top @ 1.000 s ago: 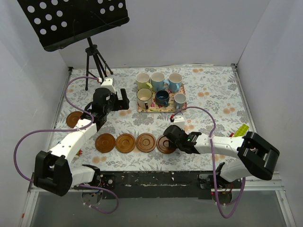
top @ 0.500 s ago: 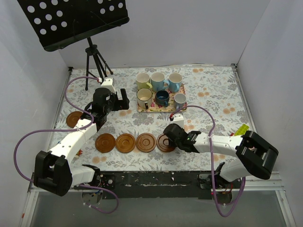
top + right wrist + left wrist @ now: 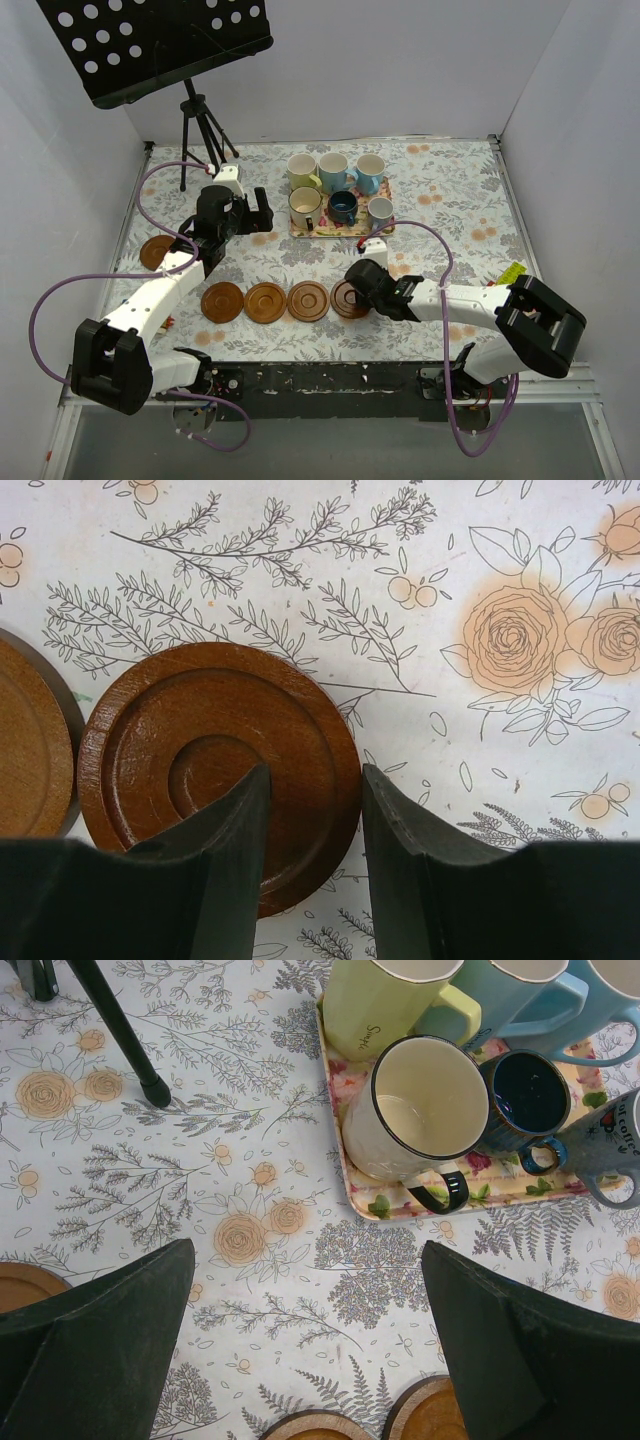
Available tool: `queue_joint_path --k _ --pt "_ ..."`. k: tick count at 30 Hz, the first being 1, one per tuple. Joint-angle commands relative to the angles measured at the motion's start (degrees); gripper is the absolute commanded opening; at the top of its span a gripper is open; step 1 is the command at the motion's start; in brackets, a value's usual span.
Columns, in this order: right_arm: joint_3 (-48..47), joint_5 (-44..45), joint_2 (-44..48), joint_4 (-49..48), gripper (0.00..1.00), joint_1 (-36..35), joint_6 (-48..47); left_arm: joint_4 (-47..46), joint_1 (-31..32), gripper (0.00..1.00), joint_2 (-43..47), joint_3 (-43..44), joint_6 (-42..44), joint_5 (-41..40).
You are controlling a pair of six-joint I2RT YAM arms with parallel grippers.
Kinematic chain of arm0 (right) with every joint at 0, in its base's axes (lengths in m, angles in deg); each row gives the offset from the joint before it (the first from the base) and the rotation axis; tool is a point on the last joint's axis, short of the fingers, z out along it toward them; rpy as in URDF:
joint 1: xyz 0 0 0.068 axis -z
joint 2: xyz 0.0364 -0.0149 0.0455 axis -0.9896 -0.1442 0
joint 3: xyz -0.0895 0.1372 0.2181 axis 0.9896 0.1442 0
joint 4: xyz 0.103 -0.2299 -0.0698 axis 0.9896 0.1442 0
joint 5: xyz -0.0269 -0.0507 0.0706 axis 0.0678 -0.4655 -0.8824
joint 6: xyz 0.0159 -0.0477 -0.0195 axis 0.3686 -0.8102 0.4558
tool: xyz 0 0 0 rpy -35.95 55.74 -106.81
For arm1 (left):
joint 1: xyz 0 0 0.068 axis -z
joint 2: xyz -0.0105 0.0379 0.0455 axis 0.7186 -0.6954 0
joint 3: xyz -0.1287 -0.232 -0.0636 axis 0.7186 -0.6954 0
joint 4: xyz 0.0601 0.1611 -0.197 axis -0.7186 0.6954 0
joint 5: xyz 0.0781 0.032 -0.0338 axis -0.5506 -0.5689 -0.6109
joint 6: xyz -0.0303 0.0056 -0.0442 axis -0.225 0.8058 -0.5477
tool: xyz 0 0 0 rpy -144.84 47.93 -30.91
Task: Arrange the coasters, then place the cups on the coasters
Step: Move the coaster to the center of the board.
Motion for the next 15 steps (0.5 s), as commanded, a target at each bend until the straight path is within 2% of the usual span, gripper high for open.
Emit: queue_joint_path --k 1,6,15 --pt "0.5 1.5 0.2 0.8 0.48 0.1 -2.2 -0.1 0.0 0.98 0.7 -0.1 -0.1 0.5" --pt "1.1 0.4 3.9 0.5 0.58 -0.4 -3.1 -0.1 0.0 0.98 0.6 -0.1 -0.1 0.3" --pt "0.0 -3.3 10.2 -1.7 0.65 -0.5 -5.5 0.4 0.1 0.98 0.6 -0.3 0.0 -1.5"
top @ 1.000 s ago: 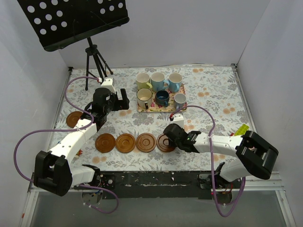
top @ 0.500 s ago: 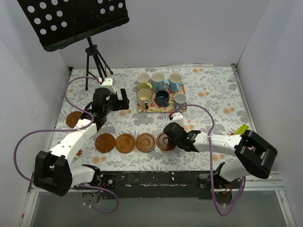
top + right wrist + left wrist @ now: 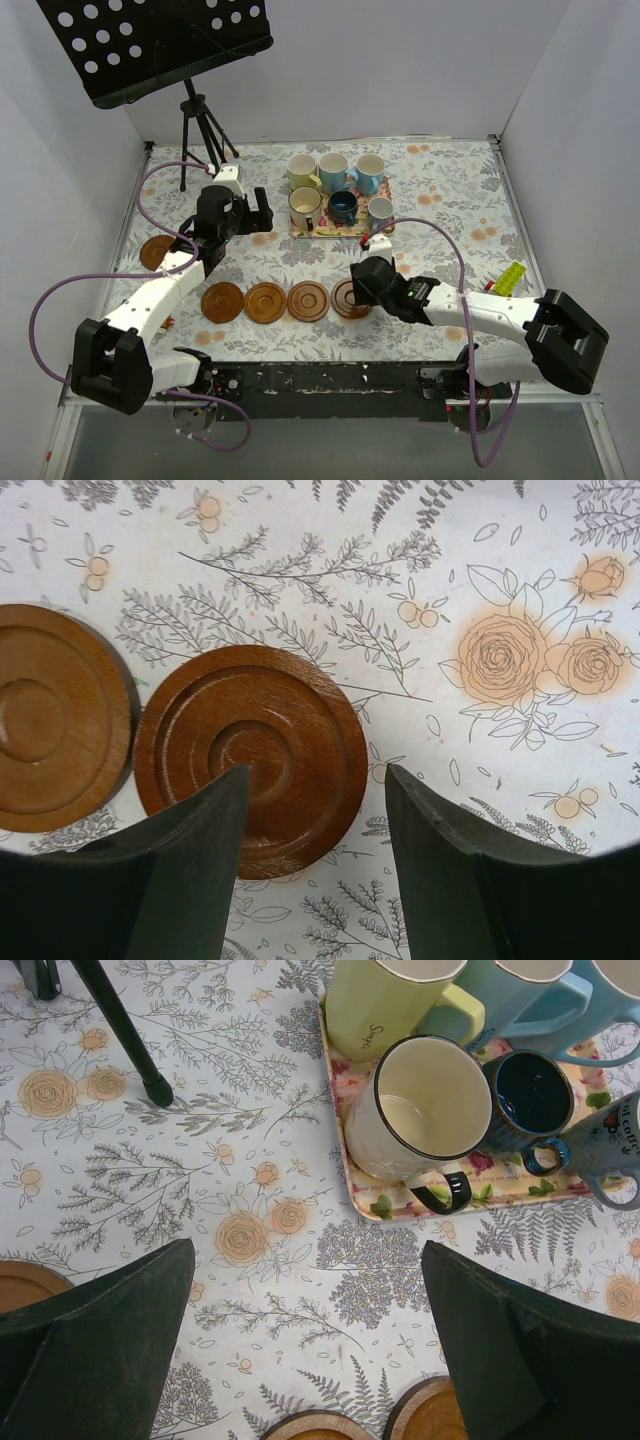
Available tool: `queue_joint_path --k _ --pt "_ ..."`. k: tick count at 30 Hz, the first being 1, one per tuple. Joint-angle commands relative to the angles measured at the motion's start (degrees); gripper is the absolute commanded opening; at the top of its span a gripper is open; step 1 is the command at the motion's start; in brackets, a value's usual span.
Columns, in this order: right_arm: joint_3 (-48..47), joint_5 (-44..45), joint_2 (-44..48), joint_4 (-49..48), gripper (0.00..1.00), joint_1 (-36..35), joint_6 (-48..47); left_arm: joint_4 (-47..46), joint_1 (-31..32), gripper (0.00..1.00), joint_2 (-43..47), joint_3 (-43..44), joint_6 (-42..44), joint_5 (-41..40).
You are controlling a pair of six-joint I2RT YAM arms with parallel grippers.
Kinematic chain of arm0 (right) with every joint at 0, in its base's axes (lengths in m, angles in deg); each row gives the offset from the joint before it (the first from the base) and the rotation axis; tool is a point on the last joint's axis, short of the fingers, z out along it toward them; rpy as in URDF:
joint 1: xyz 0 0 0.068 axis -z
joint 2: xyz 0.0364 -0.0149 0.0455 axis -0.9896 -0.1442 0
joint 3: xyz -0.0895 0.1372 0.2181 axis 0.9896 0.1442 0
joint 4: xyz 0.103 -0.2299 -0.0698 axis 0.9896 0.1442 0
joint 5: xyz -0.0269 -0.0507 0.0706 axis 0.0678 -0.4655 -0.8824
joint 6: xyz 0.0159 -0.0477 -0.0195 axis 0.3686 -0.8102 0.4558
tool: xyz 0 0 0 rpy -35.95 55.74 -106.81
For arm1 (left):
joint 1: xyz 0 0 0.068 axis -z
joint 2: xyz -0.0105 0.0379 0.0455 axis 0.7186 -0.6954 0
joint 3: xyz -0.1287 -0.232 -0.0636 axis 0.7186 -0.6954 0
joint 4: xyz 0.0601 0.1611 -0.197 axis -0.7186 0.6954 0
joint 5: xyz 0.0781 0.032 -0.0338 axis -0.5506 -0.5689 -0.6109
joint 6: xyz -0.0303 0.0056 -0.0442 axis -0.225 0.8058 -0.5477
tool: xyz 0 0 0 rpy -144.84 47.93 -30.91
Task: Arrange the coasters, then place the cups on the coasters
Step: Move the coaster to the center of the board.
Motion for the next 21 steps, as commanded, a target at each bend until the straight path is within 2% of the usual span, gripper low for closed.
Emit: queue_joint_path --k 1,6,12,16,18,21 --pt "-1.0 -2.6 3.6 -3.3 0.66 -0.1 -2.6 0.5 0.0 0.98 0.7 -0.2 0.0 -2.1" --pt "-2.9 -12.3 3.4 -3.8 0.66 5.3 -4.1 3.7 -2.6 0.98 -0.2 -0.6 -0.6 -4.3" --pt "-0.2 -23.3 6.1 -7.6 0.66 12.9 -6.6 6.9 -13.6 0.98 -1.0 -2.8 -3.3 -2.6" --pt "1.3 -26.6 9.3 -8.4 0.66 16.9 -8.0 9.3 -15.2 0.98 -5.0 -2.2 -4.0 -7.5" --pt "1.3 -27.1 10.4 -8.4 0.66 17.7 -8.8 10.9 -15.4 0.95 -8.2 -1.3 -4.4 -8.7" --pt "1.6 -27.5 12.1 -8.4 0.66 18.7 -9.7 12.2 -15.8 0.84 -12.3 -0.1 -4.6 -9.5"
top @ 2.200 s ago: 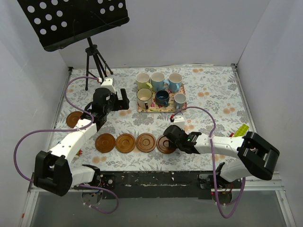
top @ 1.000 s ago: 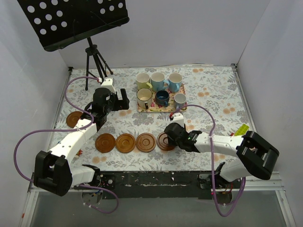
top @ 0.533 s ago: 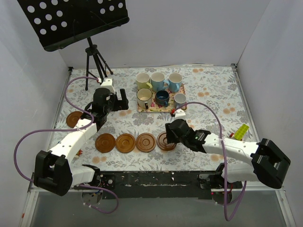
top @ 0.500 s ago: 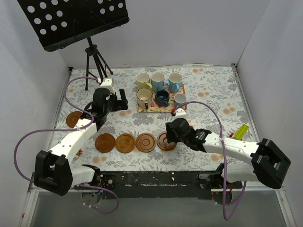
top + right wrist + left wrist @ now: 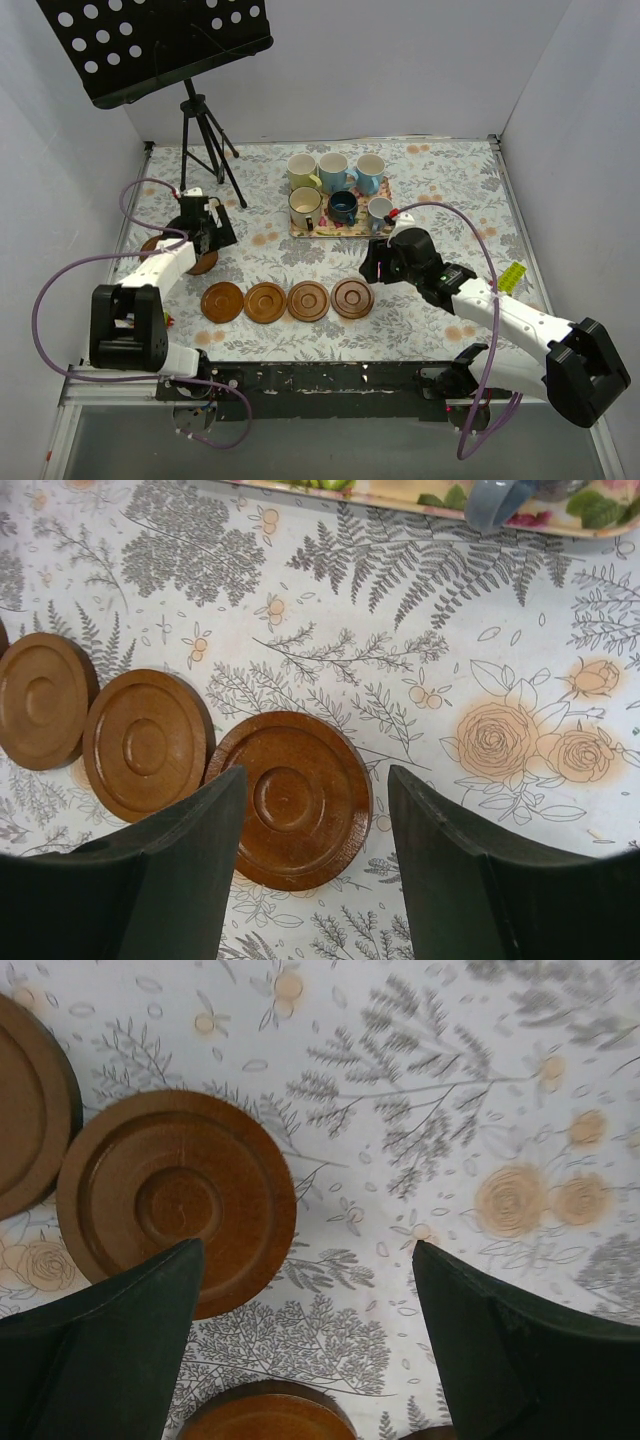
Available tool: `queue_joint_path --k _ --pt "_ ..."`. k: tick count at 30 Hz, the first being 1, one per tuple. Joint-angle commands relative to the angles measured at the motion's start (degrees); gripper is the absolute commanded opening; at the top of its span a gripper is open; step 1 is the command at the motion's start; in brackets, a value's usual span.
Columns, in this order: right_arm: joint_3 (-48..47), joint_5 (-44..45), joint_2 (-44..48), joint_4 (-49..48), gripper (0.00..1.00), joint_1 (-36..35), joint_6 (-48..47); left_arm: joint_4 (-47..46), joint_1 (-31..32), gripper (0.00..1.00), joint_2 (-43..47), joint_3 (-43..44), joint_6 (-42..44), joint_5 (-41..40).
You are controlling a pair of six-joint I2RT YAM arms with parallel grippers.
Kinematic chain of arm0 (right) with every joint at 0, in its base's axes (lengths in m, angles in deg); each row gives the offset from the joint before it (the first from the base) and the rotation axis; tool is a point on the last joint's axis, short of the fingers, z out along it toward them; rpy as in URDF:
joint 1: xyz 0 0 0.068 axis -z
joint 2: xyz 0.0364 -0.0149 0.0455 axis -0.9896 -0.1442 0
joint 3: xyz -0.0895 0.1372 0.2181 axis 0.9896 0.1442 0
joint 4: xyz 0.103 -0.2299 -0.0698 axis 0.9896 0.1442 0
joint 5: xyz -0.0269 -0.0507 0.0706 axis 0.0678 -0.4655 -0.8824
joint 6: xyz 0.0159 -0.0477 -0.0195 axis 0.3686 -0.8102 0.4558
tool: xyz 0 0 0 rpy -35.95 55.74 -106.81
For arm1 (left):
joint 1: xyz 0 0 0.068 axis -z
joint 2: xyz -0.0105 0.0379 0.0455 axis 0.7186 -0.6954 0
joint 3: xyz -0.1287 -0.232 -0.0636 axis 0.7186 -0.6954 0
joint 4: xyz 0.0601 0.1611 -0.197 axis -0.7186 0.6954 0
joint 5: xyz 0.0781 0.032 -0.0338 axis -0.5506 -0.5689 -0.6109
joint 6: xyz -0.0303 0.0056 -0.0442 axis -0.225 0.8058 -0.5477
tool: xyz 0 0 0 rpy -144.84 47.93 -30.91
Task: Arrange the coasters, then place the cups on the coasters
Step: Move the coaster to the center of the board.
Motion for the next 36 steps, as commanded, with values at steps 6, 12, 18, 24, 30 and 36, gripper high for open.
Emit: queue_joint_path --k 6,12,18,24,30,36 --pt "2.4 -4.9 4.0 -4.6 0.66 2.2 -2.7 4.5 -0.3 0.8 -8.2 3.0 -0.3 -5.0" --pt "3.1 -5.4 3.9 -5.4 0.66 2.5 -2.8 2.7 -0.3 0.73 -12.4 5.0 2.8 -3.6" --pt "3.5 -8.0 3.8 -5.6 0.65 2.7 -2.7 1.0 -0.3 0.72 -14.7 6.4 4.1 -2.1" --pt "4.2 -8.2 4.4 -5.7 0.65 2.7 -2.4 2.5 -0.3 0.5 -17.9 7.8 3.6 -3.0" --pt "4.7 -7.9 5.0 -5.6 0.65 2.7 -2.0 1.7 1.8 0.19 -17.9 7.9 3.5 1.9" --pt "4.7 -7.8 5.2 -5.3 0.65 2.7 -1.7 1.9 6.6 0.17 -16.8 8.0 3.4 1.9"
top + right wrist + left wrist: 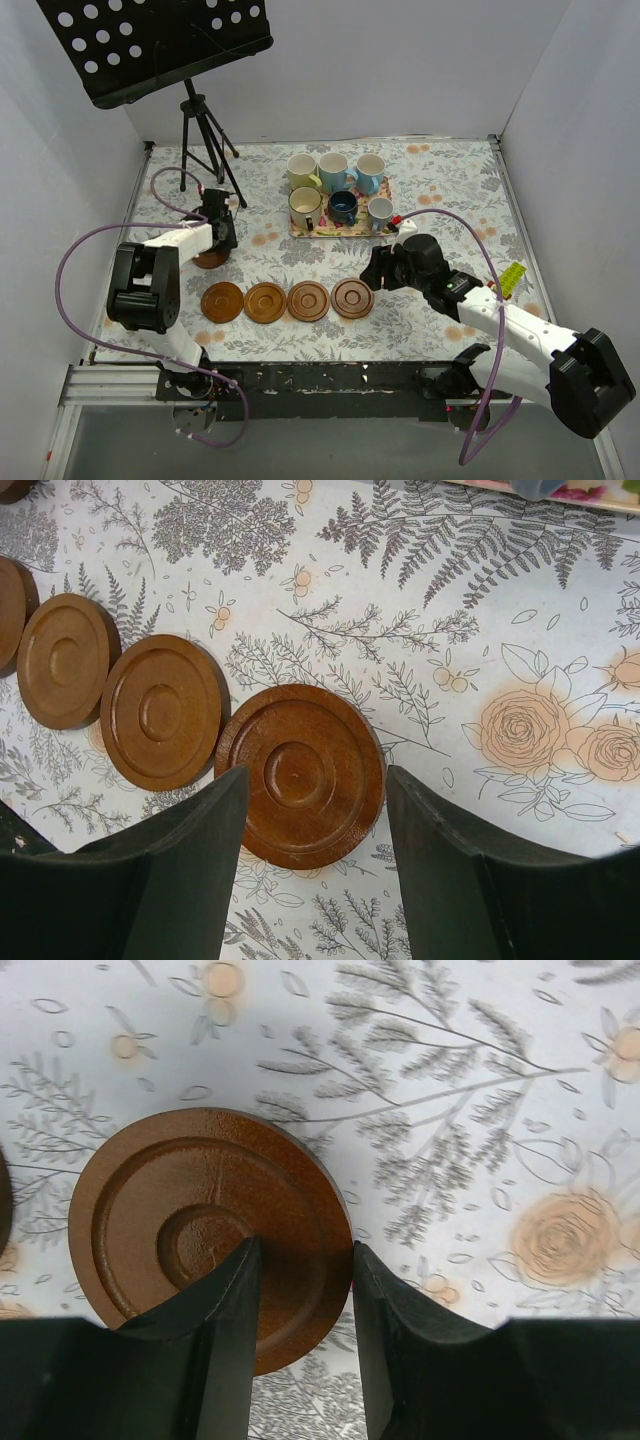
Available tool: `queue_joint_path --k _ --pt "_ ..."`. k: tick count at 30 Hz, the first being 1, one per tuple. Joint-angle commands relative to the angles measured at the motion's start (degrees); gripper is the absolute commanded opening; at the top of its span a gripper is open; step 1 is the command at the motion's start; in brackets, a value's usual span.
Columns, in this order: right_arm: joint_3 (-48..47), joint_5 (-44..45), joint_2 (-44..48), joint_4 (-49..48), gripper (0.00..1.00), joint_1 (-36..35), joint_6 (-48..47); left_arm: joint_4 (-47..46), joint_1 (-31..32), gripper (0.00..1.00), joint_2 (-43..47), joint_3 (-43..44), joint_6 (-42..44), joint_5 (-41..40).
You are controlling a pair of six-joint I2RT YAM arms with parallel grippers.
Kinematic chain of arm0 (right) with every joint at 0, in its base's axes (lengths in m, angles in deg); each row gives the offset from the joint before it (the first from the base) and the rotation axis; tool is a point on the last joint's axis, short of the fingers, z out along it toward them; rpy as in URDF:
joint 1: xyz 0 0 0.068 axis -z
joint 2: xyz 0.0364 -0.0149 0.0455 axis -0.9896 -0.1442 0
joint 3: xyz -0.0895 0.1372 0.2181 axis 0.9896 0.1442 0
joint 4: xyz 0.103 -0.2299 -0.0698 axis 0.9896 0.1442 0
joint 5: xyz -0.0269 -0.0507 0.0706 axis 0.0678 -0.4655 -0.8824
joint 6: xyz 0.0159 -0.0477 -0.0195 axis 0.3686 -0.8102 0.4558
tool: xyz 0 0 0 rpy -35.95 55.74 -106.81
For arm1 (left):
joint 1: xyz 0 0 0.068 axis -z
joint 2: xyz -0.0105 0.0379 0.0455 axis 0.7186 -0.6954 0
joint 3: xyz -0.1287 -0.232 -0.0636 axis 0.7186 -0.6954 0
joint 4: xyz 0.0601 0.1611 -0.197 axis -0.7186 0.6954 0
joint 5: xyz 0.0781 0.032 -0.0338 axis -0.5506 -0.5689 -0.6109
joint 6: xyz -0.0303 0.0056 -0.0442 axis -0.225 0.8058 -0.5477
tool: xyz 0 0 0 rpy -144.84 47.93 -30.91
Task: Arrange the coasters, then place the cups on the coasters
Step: Move the coaster to the center of the board.
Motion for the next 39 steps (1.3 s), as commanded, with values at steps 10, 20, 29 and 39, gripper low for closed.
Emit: queue_joint_path --k 10,20,29,39 --pt "-0.8 0.0 0.2 -1.4 0.65 0.2 0.7 0.0 12.5 0.15 -0.9 1.2 -3.5 9.1" --pt "-2.6 -0.1 -1.5 -0.3 0.64 0.1 0.8 -0.1 19.7 0.17 -0.1 2.8 -6.3 10.2" --pt "-3.6 -0.5 -3.4 0.1 0.63 0.2 1.3 0.0 21.7 0.23 -0.3 2.8 -6.2 10.8" --pt "-5.4 0.0 -5.1 0.1 0.63 0.2 1.1 -0.1 21.9 0.63 1.9 3.8 -5.6 12.0"
